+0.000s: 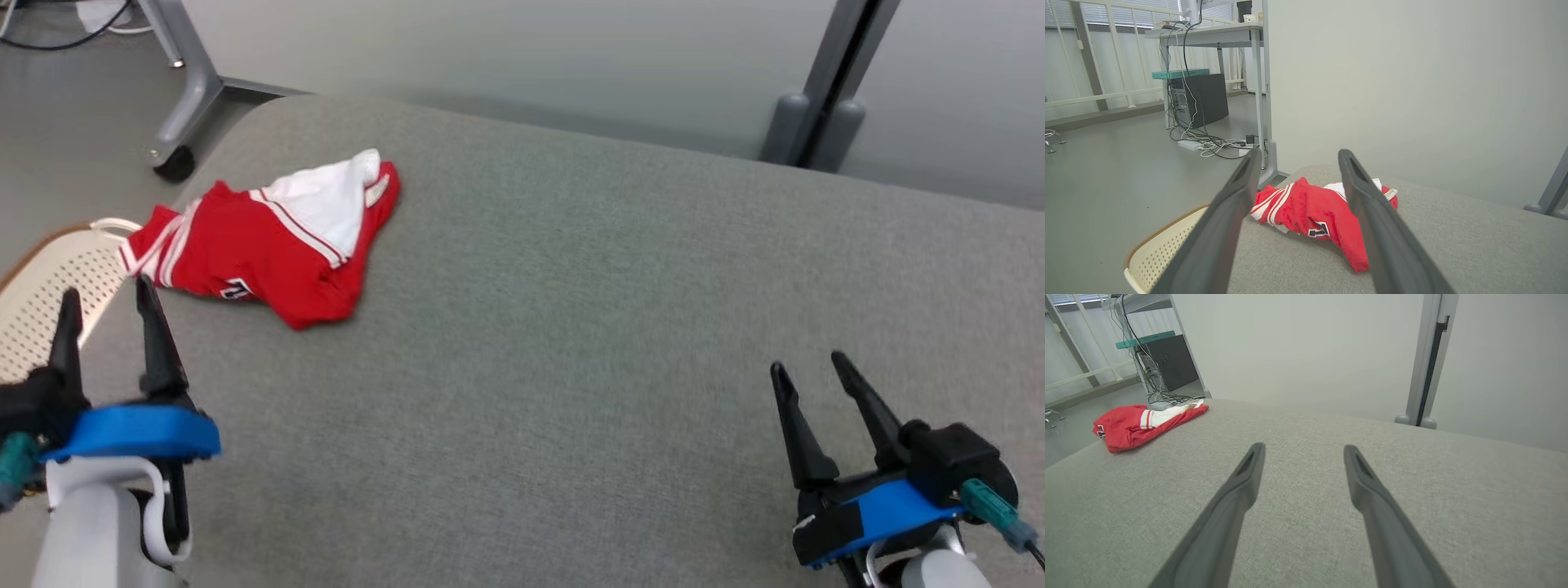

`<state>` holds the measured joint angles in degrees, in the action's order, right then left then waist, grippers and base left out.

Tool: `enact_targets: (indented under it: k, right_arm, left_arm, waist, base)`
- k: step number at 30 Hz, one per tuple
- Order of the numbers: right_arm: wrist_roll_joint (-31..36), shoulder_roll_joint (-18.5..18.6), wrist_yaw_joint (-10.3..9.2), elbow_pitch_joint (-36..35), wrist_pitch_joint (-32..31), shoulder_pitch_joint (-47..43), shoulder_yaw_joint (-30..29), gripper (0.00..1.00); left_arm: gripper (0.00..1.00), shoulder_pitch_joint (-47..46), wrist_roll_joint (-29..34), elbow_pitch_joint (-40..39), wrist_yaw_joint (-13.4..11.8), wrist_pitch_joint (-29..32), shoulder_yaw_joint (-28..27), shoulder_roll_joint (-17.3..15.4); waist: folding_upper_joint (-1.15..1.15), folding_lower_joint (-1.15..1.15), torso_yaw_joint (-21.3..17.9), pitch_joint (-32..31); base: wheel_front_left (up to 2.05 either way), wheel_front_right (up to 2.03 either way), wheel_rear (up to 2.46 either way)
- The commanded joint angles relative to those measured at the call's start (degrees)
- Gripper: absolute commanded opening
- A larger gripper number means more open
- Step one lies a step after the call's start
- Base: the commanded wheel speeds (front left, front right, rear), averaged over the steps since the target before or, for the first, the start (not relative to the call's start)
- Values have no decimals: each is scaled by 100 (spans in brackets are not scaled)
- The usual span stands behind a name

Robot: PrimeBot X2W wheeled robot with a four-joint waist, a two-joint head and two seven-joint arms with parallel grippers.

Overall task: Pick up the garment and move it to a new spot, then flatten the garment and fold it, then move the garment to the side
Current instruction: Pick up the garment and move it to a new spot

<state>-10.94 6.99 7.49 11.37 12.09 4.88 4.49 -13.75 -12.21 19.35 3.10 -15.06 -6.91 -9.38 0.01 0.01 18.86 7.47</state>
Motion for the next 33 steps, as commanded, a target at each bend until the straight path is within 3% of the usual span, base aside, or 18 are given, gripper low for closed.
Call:
enact_targets:
  k: [1,11,19,24,33]
  right_arm:
    - [66,72,1,-131,-43,103,-53,100]
    - [361,341,2,-1249,-438,524,-298,100]
    - [514,501,1,-2194,-815,671,-565,100]
    - [521,576,2,-2559,-974,612,-687,100]
    - [531,688,1,-2737,-1135,591,-714,100]
  left_arm:
    - [100,-324,-34,100,15,-15,-52,-66]
    - [100,-2303,-200,1088,17,-16,-352,-563]
    - [100,-3521,-359,2545,131,287,-425,-1075]
    - [100,-3948,-299,3487,193,735,-255,-1307]
    - [100,-4305,-580,4766,349,1998,-162,-1360]
  waist:
    - [-1,-1,-72,165]
    - [-1,-1,-745,1451]
    - [-1,-1,-1104,2224]
    - [-1,-1,-1200,2467]
    - [-1,-1,-1172,2433]
  base:
    - [0,0,0]
    - [0,0,0]
    - [0,0,0]
    - [0,0,0]
    - [0,0,0]
